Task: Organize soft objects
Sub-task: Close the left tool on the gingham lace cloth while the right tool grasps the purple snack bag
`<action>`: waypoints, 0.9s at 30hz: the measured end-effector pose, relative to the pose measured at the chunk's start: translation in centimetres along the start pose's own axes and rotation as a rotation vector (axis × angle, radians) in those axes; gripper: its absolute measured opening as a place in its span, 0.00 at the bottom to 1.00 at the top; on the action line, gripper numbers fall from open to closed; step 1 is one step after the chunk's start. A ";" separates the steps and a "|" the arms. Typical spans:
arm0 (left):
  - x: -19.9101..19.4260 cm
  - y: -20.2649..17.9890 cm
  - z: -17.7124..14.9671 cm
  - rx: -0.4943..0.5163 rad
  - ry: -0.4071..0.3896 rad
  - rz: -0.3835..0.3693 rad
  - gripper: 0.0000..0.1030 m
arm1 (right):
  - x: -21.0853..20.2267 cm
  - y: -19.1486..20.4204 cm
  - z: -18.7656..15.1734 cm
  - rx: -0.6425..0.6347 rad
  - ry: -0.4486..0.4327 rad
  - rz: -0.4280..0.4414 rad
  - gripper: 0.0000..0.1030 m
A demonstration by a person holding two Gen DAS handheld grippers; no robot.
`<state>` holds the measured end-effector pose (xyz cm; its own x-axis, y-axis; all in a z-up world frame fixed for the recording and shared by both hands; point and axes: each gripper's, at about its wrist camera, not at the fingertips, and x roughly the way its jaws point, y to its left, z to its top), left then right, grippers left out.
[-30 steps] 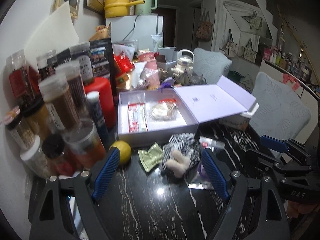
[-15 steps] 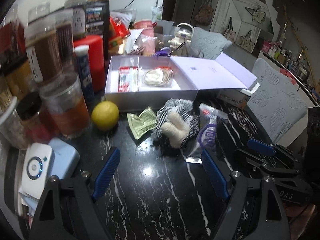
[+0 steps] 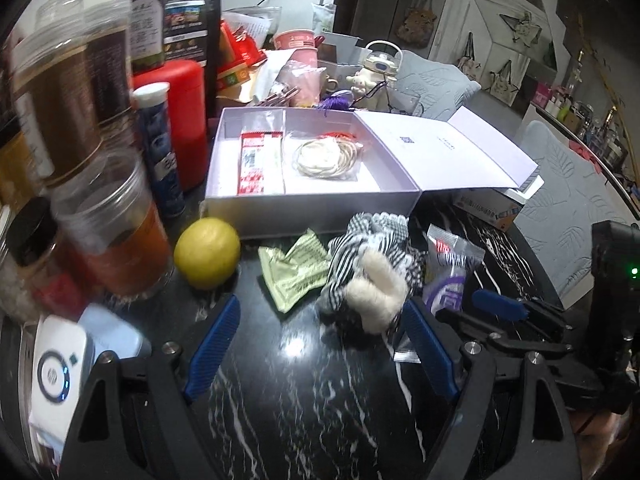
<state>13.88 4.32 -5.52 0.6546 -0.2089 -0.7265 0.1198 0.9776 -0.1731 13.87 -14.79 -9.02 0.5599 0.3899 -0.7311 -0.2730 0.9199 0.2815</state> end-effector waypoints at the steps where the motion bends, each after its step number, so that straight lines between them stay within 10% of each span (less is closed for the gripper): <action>1: 0.3 0.0 0.2 0.006 0.001 -0.004 0.81 | 0.3 -0.2 0.2 0.007 0.003 0.000 0.67; 13: 5.4 -2.3 2.5 0.070 0.073 -0.062 0.81 | 1.3 -2.7 1.0 0.008 0.040 -0.013 0.34; 27: 11.3 -4.2 2.8 0.121 0.165 -0.069 0.77 | -0.1 -5.9 0.5 0.030 0.041 -0.090 0.34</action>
<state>22.83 -2.06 -11.14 0.5119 -0.2670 -0.8165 0.2550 0.9549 -0.1524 15.80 -20.24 -10.34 0.5485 0.3045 -0.7787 -0.1993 0.9521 0.2319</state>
